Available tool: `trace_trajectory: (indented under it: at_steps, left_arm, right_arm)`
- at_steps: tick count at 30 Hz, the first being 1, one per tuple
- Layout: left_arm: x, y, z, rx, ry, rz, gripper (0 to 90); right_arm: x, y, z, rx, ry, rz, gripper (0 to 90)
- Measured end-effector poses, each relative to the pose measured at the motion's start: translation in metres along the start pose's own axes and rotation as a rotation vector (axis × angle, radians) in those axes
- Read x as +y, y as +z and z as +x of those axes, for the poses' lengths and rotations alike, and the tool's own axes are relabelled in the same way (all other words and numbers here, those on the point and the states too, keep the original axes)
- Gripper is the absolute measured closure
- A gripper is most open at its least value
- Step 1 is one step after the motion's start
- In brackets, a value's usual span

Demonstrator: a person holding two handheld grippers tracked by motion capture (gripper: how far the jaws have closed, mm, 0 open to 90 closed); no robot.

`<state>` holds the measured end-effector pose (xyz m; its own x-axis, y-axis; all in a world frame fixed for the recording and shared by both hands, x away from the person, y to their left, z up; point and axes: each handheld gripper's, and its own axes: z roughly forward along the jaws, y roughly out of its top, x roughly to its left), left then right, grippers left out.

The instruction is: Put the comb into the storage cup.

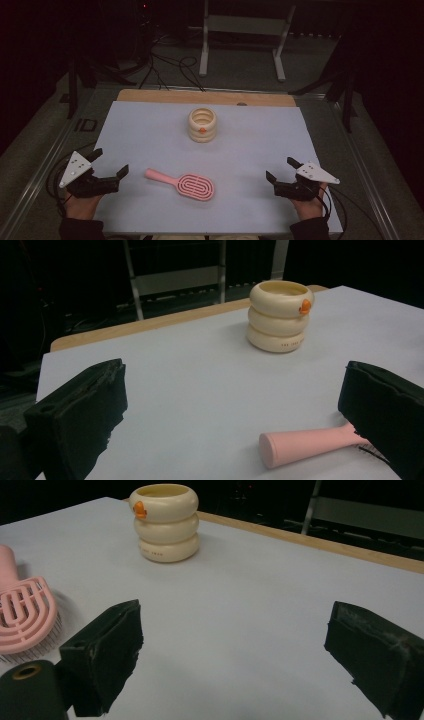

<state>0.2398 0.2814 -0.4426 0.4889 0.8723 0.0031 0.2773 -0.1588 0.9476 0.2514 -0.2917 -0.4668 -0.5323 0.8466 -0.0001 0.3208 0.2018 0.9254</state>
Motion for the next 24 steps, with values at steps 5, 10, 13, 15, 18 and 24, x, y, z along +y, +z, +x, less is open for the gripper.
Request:
trace_trajectory:
  at_steps: [5, 10, 13, 15, 18, 24]
  left_arm:
    - [-0.001, 0.000, 0.000, 0.002, 0.003, 0.004, 0.2]
    - [-0.001, 0.002, -0.003, -0.006, 0.012, 0.010, 0.1]
    - [0.000, 0.003, -0.004, -0.013, 0.014, 0.013, 0.2]
    - [0.000, 0.006, -0.008, -0.027, 0.017, 0.023, 0.2]
    - [0.001, 0.009, -0.010, -0.043, 0.024, 0.036, 0.2]
    - [0.006, 0.015, -0.019, -0.077, 0.061, 0.061, 0.4]
  right_arm:
    - [-0.001, 0.000, -0.001, -0.002, 0.000, 0.005, 8.2]
    - [0.000, 0.000, -0.001, -0.003, 0.000, 0.002, 8.2]
    - [-0.001, 0.001, -0.001, -0.002, -0.001, 0.007, 8.2]
    - [-0.001, 0.001, -0.001, 0.001, 0.003, 0.010, 8.2]
    - [-0.001, 0.001, -0.001, 0.002, 0.006, 0.009, 8.2]
    - [-0.002, 0.002, -0.002, -0.001, 0.009, 0.009, 8.2]
